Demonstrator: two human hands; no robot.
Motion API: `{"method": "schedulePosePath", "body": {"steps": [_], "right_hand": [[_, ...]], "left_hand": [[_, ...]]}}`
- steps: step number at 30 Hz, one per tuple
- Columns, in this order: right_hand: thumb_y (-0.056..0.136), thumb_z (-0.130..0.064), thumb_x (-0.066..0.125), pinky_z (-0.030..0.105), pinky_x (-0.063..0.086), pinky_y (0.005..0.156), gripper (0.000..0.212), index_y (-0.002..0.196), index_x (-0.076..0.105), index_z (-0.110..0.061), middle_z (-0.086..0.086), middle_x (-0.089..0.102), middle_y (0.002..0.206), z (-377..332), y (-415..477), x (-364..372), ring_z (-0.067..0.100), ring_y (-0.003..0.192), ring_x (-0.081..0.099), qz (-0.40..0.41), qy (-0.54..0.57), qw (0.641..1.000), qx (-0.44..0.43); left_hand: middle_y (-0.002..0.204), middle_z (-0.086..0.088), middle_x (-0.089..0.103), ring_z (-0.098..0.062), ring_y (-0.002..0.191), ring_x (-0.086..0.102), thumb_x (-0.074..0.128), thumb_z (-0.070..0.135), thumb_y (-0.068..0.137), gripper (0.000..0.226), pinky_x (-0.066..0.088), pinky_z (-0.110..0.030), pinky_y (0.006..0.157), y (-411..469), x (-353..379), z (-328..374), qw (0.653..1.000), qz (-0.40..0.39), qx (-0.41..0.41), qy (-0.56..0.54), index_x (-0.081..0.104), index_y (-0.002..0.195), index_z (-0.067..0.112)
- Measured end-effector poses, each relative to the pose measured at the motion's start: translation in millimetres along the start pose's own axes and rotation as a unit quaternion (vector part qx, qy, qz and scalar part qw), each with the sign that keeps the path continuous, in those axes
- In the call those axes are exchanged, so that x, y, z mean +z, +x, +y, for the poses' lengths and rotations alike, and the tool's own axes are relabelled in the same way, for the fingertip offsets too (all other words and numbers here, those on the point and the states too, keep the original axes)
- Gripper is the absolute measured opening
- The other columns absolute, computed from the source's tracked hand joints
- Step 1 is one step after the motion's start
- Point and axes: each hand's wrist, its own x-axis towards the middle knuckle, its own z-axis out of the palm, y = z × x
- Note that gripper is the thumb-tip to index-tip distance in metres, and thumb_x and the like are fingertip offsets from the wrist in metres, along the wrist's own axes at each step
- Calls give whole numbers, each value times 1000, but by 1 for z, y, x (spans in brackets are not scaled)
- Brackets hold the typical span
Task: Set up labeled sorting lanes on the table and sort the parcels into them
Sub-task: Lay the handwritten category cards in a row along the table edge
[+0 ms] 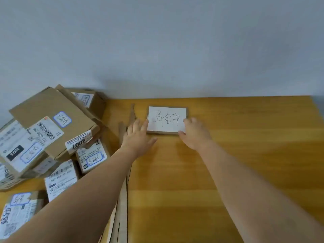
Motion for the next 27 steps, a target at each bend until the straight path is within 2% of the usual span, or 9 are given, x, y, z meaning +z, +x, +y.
{"method": "schedulePosePath", "body": {"steps": [4,7,9,12,16,18,20,23,27], "right_hand": [[93,-30,53,35,47,91,42,127,50,-6,9,53,128,-1,30,10,29,115,53,-28,181,979,94],[87,-33,58,41,50,93,47,126,52,-8,8,54,127,2,44,24,26,110,56,-24,274,949,156],[88,-30,58,43,46,98,47,128,49,-6,11,48,129,3,48,29,28,116,50,-6,295,936,190],[89,-23,58,40,51,90,40,125,49,-7,8,58,122,2,52,34,27,105,58,-9,376,900,221],[94,-24,54,36,51,80,35,125,45,-10,4,58,111,-1,51,38,23,91,58,-7,423,875,233],[96,-24,52,36,51,80,33,125,46,-9,6,59,116,-2,47,37,25,96,59,2,439,868,233],[97,-21,52,40,51,89,32,126,45,-9,6,58,116,1,40,34,26,101,58,15,456,860,227],[96,-18,54,45,50,95,33,127,46,-10,4,58,112,7,25,23,26,105,59,19,485,851,203],[94,-17,59,45,52,95,33,124,46,-12,5,60,117,15,-8,7,25,105,62,14,522,840,148]], "left_hand": [[155,-11,22,-32,141,23,48,52,91,76,26,-45,113,40,-5,5,988,-73,-54,-127,20,151,15],[141,-2,48,-25,128,46,50,47,92,58,37,-38,106,58,-11,11,942,-128,-66,-304,41,141,16],[139,-3,51,-25,124,50,53,38,94,51,40,-38,104,65,-11,9,937,-127,-70,-318,45,139,16],[138,-7,50,-26,120,52,59,32,91,52,44,-40,102,71,-9,4,932,-101,-112,-329,46,137,12],[127,-6,57,-23,111,55,56,20,94,43,42,-30,85,67,-6,5,908,-97,-147,-381,47,133,5],[128,-8,58,-25,113,56,54,17,95,43,43,-30,86,61,-4,7,893,-84,-143,-418,47,136,6],[126,-8,59,-25,113,57,50,18,97,41,46,-31,90,52,-6,8,880,-65,-142,-449,46,136,8],[123,-5,60,-24,111,57,46,26,100,36,47,-41,100,31,-13,10,851,-37,-140,-506,48,132,10],[112,-4,65,-21,101,60,39,28,103,26,52,-36,89,-12,-25,13,812,-41,-104,-573,56,118,17]]}}
